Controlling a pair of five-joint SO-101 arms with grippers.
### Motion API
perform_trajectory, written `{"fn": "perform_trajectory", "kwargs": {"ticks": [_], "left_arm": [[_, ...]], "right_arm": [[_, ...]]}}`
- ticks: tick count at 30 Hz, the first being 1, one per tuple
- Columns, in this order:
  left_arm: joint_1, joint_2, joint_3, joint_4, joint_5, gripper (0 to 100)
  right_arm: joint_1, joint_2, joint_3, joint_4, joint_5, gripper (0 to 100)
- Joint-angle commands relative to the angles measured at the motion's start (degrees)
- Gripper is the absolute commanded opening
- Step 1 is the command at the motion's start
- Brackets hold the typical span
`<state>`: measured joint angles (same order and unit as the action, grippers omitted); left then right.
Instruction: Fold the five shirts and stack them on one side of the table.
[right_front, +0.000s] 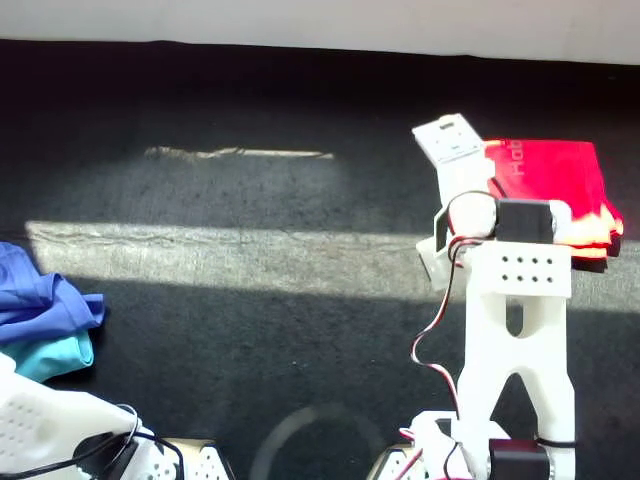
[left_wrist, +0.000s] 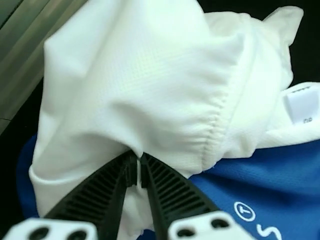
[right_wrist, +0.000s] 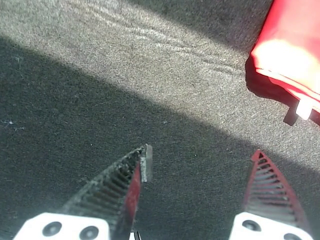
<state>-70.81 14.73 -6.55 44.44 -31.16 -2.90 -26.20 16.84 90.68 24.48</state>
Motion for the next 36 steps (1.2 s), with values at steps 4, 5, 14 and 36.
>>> {"fn": "perform_trajectory", "kwargs": {"ticks": [4, 5, 14, 36], "left_arm": [[8.6, -14.0, -1.8, 9.1, 4.4, 1], [10.4, -16.2, -1.7, 11.3, 4.4, 1], [31.7, -33.8, -1.7, 27.6, 8.4, 1], [93.6, -36.7, 5.9, 37.5, 22.1, 1]], "right_arm": [[-0.5, -3.4, 4.5, -3.4, -0.7, 29.6], [-0.5, -3.5, 4.7, -3.3, -0.7, 29.6], [-0.3, -5.5, 4.9, -2.9, -0.7, 29.6], [21.8, -12.4, 4.9, -2.8, -0.4, 29.6]]}}
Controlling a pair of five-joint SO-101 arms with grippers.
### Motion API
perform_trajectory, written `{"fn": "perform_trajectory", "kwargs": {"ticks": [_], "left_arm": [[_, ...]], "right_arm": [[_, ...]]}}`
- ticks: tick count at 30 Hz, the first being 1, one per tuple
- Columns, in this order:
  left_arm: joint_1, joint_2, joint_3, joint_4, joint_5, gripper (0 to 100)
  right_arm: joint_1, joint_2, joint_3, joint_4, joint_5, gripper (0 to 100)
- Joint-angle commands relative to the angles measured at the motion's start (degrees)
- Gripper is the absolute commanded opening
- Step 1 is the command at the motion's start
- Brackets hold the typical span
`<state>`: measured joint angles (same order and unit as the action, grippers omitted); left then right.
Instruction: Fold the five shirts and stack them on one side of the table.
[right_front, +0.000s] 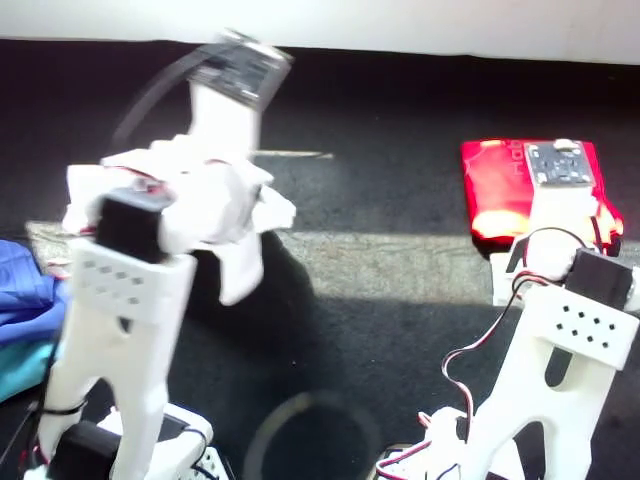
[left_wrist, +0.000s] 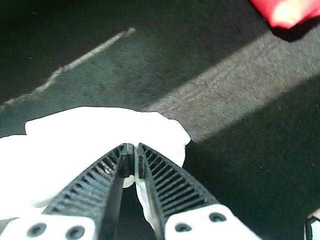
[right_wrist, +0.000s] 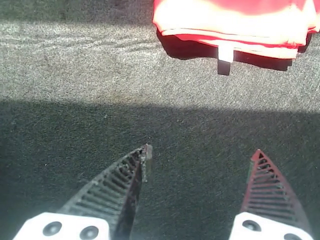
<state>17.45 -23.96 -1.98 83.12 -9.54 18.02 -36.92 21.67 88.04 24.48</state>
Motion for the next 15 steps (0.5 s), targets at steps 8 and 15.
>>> {"fn": "perform_trajectory", "kwargs": {"ticks": [8, 15], "left_arm": [[6.3, 8.4, 2.1, -6.0, 0.5, 19], [-7.8, 8.4, -2.6, -1.3, 0.3, 21]], "right_arm": [[0.7, -1.3, 0.0, 0.0, -0.5, 29.6], [-12.2, -1.6, 6.5, -0.6, -0.2, 29.6]]}}
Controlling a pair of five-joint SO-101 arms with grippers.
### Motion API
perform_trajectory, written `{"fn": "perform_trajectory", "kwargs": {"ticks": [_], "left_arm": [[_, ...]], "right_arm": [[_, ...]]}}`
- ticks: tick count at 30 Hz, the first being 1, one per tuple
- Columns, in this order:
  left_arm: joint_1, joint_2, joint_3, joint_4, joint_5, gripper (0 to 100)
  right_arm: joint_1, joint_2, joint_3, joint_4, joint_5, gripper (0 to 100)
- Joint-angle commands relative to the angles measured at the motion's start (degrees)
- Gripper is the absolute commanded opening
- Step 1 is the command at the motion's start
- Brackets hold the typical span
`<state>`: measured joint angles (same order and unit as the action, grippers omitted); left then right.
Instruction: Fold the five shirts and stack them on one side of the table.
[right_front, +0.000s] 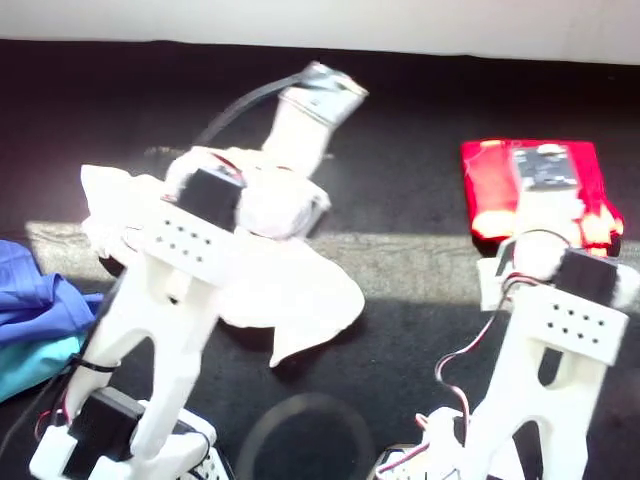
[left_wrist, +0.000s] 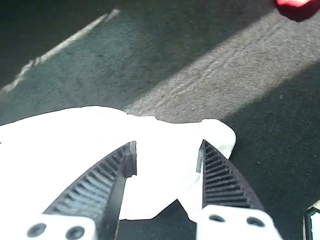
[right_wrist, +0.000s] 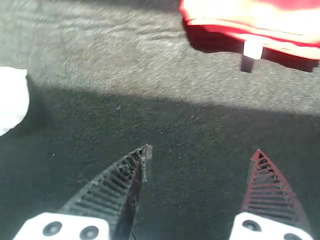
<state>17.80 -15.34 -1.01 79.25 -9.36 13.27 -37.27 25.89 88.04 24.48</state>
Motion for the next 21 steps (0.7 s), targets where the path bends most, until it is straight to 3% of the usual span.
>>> {"fn": "perform_trajectory", "kwargs": {"ticks": [1, 6, 10, 14, 21], "left_arm": [[-11.9, -0.2, -4.1, 4.0, 0.1, 21], [-31.7, -0.2, -3.9, 6.2, 0.0, 21], [-43.6, -0.1, -3.9, 5.8, -0.6, 21], [-50.8, 0.1, -3.9, 5.9, -5.4, 21], [-58.8, 0.2, -3.8, 6.2, -5.6, 21]], "right_arm": [[-10.9, -1.3, 3.7, -0.6, -0.2, 29.6], [-31.9, -0.9, 9.0, -1.5, 2.3, 29.6], [-46.1, -0.7, 13.4, -6.7, 2.1, 29.6], [-57.7, 0.8, 17.7, -10.4, -0.7, 29.6], [-71.4, 7.1, 18.2, -11.4, -0.8, 29.6]]}}
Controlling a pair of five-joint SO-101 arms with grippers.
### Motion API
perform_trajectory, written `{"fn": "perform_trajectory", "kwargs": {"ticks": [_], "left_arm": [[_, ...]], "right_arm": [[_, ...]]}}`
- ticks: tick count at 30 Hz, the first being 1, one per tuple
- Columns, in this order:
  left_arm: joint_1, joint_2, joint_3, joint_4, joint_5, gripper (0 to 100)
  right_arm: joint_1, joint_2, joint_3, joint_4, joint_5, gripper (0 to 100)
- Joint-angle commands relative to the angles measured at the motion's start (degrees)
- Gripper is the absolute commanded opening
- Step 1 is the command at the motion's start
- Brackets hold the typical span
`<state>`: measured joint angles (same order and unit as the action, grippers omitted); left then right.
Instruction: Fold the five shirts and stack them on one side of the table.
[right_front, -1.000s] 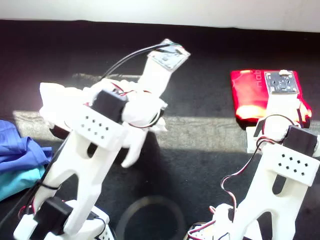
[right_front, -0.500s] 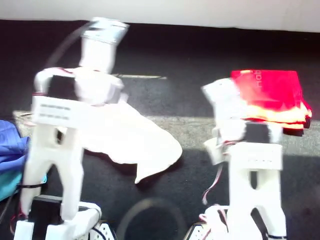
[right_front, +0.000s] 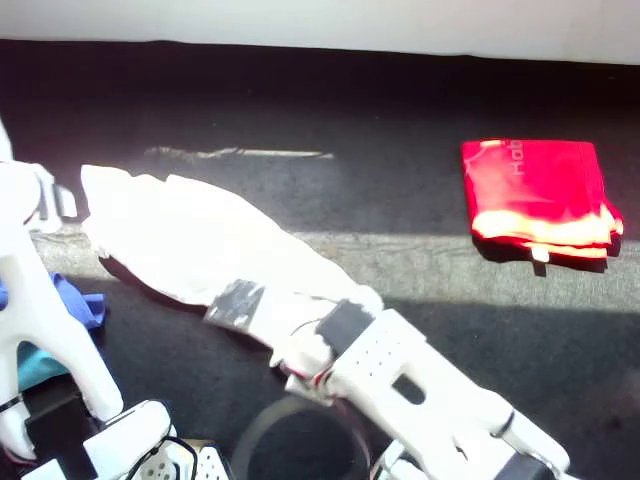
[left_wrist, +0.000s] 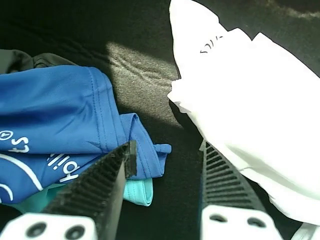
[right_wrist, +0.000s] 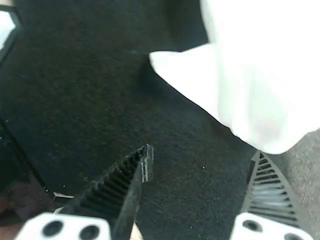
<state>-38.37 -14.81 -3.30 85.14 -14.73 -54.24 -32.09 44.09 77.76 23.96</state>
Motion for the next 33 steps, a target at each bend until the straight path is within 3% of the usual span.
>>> {"fn": "perform_trajectory", "kwargs": {"ticks": [1, 12, 18, 22, 26, 33], "left_arm": [[-3.5, -0.3, -1.5, 0.3, -0.3, 21], [-11.2, -0.3, -1.6, -0.2, -0.4, 21], [-11.6, -0.3, -1.6, -0.2, -0.4, 21], [-11.6, -0.3, -1.6, 0.0, -0.4, 21], [-11.6, -0.2, -1.5, 0.0, -0.4, 21], [-11.2, -0.1, -1.5, -0.2, -0.4, 21]], "right_arm": [[-4.5, 3.2, 0.0, -2.3, -0.3, 29.6], [-4.3, 17.2, -1.6, -12.2, -0.4, 28.6], [2.3, 24.0, -9.1, -12.4, -0.3, 13.3], [7.0, 28.4, -13.8, -12.4, -0.3, 8.7], [11.1, 27.8, -17.3, -12.1, -0.5, 0.7], [17.5, 16.1, -18.1, -11.6, -0.6, 0.6]]}}
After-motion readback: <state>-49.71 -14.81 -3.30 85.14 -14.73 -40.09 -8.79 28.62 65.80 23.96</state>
